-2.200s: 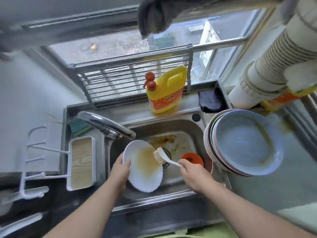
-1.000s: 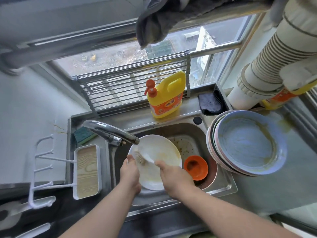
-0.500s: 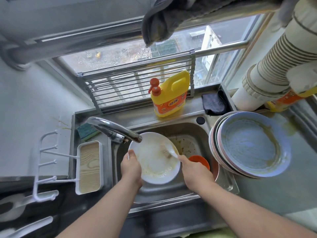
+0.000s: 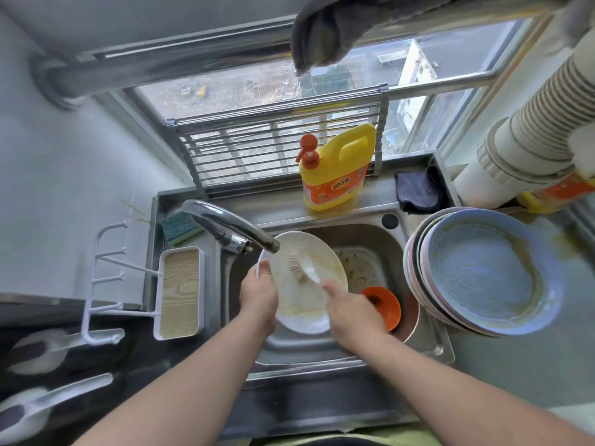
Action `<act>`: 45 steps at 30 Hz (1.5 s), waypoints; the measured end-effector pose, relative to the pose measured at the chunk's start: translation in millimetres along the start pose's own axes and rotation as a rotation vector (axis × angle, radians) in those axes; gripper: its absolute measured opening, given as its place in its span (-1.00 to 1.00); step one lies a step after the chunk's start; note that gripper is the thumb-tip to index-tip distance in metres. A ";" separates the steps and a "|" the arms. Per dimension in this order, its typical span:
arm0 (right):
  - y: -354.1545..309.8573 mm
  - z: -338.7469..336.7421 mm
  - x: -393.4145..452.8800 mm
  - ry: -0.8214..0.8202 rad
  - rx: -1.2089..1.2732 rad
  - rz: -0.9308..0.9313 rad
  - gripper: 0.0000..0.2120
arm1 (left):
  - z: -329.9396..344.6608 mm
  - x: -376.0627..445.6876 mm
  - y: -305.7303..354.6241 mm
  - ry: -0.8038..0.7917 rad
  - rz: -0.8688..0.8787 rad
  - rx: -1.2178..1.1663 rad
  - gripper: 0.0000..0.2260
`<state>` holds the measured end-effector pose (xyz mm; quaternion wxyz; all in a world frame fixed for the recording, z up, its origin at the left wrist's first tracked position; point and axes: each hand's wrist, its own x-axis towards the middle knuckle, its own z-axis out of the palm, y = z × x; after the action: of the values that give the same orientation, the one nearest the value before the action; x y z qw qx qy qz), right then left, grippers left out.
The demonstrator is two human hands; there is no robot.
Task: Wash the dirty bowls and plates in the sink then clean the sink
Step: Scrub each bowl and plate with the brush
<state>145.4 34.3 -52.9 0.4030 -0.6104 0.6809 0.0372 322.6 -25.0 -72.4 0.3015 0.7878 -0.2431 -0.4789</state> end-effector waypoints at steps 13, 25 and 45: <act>-18.1 15.8 -2.8 0.002 0.110 -0.029 -0.57 | 6.5 -7.8 -2.4 -0.059 -0.106 -0.220 -0.71; 58.3 -13.2 -4.9 0.107 -0.037 0.133 -0.57 | -8.9 1.8 -0.6 -0.157 0.023 -0.073 -0.69; -19.6 -2.8 16.2 0.267 0.610 0.251 -0.69 | 1.7 -29.0 -15.5 -0.217 0.085 -0.052 -0.49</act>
<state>162.0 15.0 -52.0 0.4664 -0.3729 0.7771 -0.1988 310.3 5.0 -66.4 0.3137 0.7124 -0.2948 -0.5543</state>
